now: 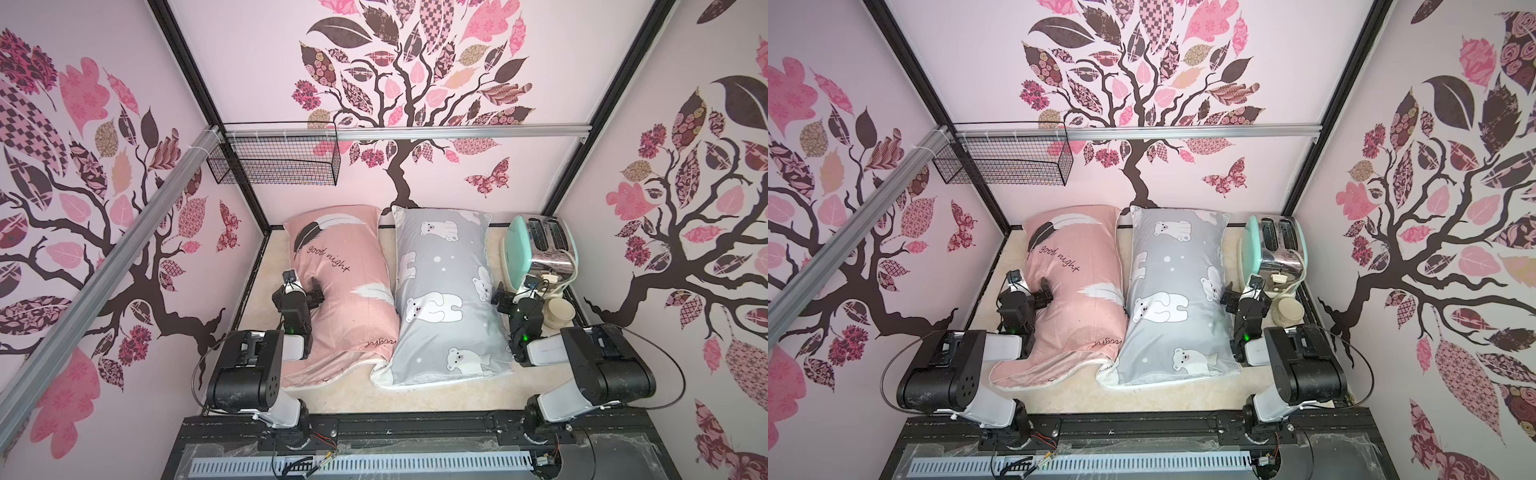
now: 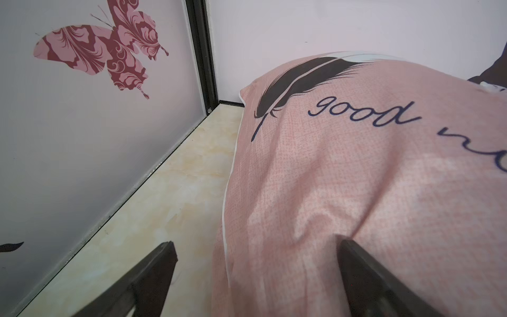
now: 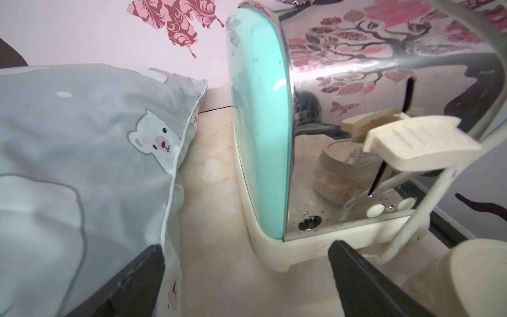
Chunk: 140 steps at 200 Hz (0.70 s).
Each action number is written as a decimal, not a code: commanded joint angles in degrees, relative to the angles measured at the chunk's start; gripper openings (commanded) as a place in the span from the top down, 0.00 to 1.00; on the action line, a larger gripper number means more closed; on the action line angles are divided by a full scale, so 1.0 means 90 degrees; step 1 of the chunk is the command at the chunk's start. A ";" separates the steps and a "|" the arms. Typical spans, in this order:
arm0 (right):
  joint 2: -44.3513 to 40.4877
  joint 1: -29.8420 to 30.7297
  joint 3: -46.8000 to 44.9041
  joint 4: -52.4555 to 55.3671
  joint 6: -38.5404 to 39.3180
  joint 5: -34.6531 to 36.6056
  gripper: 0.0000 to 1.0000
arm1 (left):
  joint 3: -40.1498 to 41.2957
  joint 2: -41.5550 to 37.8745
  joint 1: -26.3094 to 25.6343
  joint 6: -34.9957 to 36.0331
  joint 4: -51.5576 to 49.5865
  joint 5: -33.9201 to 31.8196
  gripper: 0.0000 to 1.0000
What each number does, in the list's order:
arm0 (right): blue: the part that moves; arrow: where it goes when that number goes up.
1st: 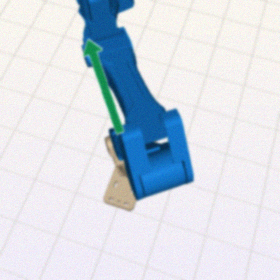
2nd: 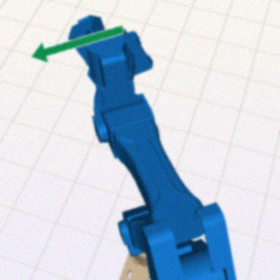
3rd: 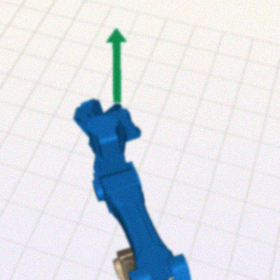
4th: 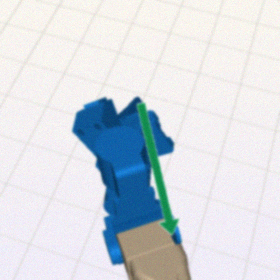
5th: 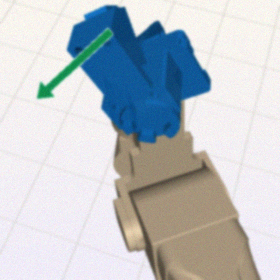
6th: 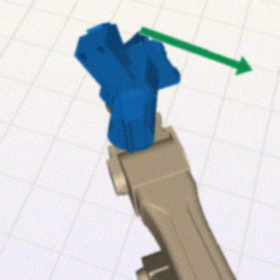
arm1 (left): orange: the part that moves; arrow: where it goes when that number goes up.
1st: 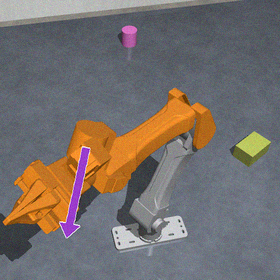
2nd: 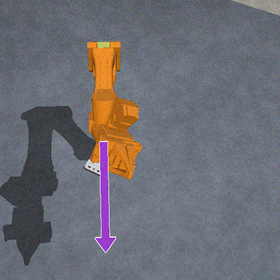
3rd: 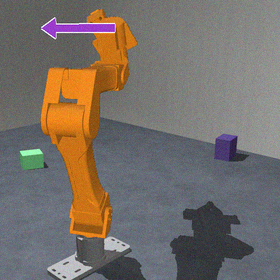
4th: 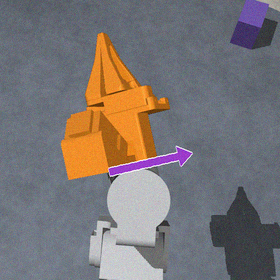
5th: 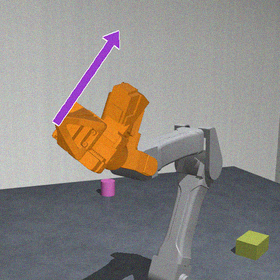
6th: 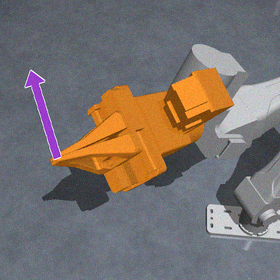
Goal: Zip up pillowcases
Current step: Adjust the pillowcase at the center of the board.
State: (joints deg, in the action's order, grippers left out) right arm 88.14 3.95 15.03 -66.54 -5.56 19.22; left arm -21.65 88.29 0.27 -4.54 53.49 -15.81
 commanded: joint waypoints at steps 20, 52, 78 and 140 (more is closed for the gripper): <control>0.0046 0.0026 0.0101 0.0102 0.0022 -0.0036 0.01 | 0.0013 0.0090 -0.0056 0.0084 -0.0332 0.0151 0.02; 0.0039 0.0024 0.0092 0.0095 0.0030 -0.0046 0.01 | 0.0011 0.0091 -0.0055 0.0084 -0.0331 0.0155 0.02; 0.0061 0.0027 0.0129 0.0136 0.0023 -0.0046 0.01 | 0.0003 0.0092 -0.0058 0.0084 -0.0337 0.0150 0.02; 0.0084 0.0021 0.0158 0.0170 -0.0002 -0.0065 0.01 | 0.0000 0.0071 -0.0020 0.0049 -0.0359 0.0231 0.05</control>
State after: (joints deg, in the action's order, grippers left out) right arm 88.14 3.95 15.07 -65.76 -5.56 19.20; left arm -21.93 88.29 0.30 -4.58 53.25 -15.53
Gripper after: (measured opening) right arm 0.993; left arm 0.975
